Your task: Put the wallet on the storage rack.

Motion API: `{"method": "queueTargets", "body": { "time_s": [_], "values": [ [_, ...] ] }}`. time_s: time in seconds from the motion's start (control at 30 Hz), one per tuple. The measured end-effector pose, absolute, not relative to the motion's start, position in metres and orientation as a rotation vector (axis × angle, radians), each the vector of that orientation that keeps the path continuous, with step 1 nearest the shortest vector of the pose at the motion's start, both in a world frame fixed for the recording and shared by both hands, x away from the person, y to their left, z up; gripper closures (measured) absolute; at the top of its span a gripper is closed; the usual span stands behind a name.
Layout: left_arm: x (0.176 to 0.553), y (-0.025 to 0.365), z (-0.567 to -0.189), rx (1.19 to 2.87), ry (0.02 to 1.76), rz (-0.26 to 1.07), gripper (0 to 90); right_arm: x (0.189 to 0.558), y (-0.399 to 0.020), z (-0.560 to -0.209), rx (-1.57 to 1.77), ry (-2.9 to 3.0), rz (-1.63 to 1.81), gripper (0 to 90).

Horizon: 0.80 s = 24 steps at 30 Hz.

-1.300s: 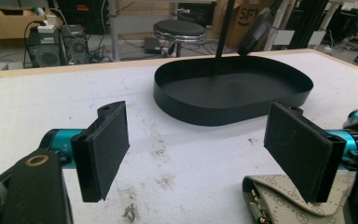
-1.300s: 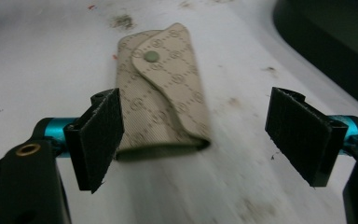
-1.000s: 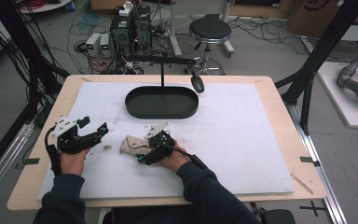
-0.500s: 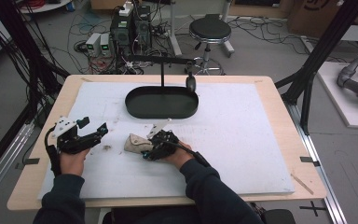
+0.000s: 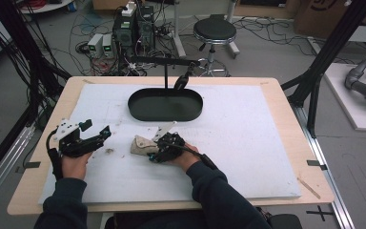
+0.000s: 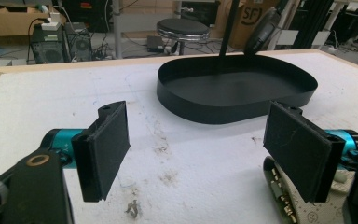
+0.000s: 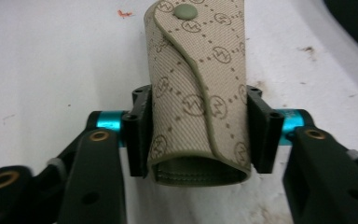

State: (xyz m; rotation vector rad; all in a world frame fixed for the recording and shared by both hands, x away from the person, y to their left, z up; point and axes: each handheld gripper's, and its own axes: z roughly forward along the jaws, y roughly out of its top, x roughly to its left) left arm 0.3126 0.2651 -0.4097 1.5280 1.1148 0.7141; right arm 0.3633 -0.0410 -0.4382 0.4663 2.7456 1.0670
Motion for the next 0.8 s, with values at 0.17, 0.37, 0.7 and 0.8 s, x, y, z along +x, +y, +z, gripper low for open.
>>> {"method": "queueTargets", "body": {
  "time_s": [0.17,0.37,0.7,0.8],
  "values": [
    [0.313,0.265,-0.41,1.527,1.116,0.712,22.2,0.368,-0.053,-0.433,0.489,2.73,1.103,56.0],
    [0.313,0.264,-0.41,1.526,1.116,0.711,22.2,0.385,-0.081,-0.415,0.633,2.594,1.243,54.9],
    [0.314,0.263,-0.411,1.532,1.112,0.709,22.2,0.445,-0.104,-0.393,0.776,2.444,1.133,51.2],
    [0.314,0.263,-0.411,1.534,1.113,0.703,22.2,0.463,-0.104,-0.396,0.832,2.411,1.116,50.5]
  ]
}}
